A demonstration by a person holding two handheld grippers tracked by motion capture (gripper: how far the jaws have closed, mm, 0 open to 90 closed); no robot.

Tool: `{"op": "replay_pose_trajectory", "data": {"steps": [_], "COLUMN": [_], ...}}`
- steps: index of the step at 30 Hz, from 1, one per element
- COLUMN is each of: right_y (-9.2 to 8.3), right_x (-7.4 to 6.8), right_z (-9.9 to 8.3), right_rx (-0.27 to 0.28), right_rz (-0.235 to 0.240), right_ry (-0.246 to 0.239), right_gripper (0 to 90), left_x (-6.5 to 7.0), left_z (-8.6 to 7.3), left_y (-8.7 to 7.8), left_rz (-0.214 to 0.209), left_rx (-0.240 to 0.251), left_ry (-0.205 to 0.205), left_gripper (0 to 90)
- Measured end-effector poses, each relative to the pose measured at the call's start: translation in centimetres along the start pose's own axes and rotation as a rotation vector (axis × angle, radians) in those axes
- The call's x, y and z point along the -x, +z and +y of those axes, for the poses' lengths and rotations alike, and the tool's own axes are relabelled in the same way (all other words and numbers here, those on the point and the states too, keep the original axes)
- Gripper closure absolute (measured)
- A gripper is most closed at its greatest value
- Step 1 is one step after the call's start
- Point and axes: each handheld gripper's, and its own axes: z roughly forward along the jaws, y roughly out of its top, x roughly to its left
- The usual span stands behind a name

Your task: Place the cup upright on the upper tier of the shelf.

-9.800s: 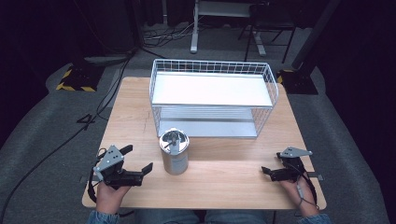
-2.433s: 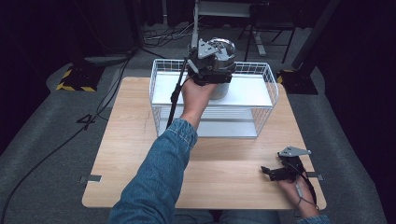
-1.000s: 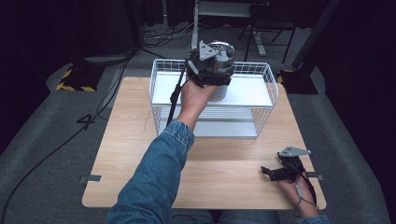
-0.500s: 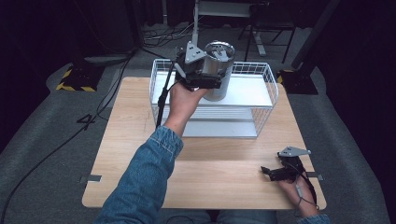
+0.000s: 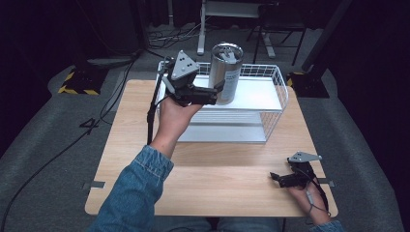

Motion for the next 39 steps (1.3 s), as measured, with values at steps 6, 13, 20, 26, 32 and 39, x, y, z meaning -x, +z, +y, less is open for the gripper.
{"op": "replay_pose_trajectory", "data": {"steps": [6,13,20,26,32,39], "right_y": [0.0,0.0,0.1,0.1,0.1,0.1], "right_x": [0.0,0.0,0.0,0.0,0.0,0.0], "right_z": [0.0,0.0,0.1,0.1,0.1,0.1], "right_rx": [0.000,0.000,-0.001,0.000,-0.001,-0.001], "right_rz": [0.000,0.002,0.003,0.002,0.003,0.003], "right_ry": [0.000,-0.003,-0.004,-0.003,-0.004,-0.004], "right_gripper": [0.1,0.1,0.1,0.1,0.1,0.1], "left_x": [0.2,-0.2,-0.5,-0.8,-1.1,-1.3], "left_z": [-0.4,-1.6,-2.7,-3.5,-4.5,-6.7], "left_y": [-2.7,-5.4,-7.5,-9.1,-9.7,-10.0], "left_rz": [-0.025,-0.068,-0.057,-0.071,-0.133,-0.111], "left_rx": [0.024,0.014,0.024,0.025,-0.024,-0.076], "left_ry": [0.000,-0.028,-0.035,-0.031,-0.046,-0.023], "left_gripper": [0.0,0.0,0.0,0.0,0.0,0.0]}}
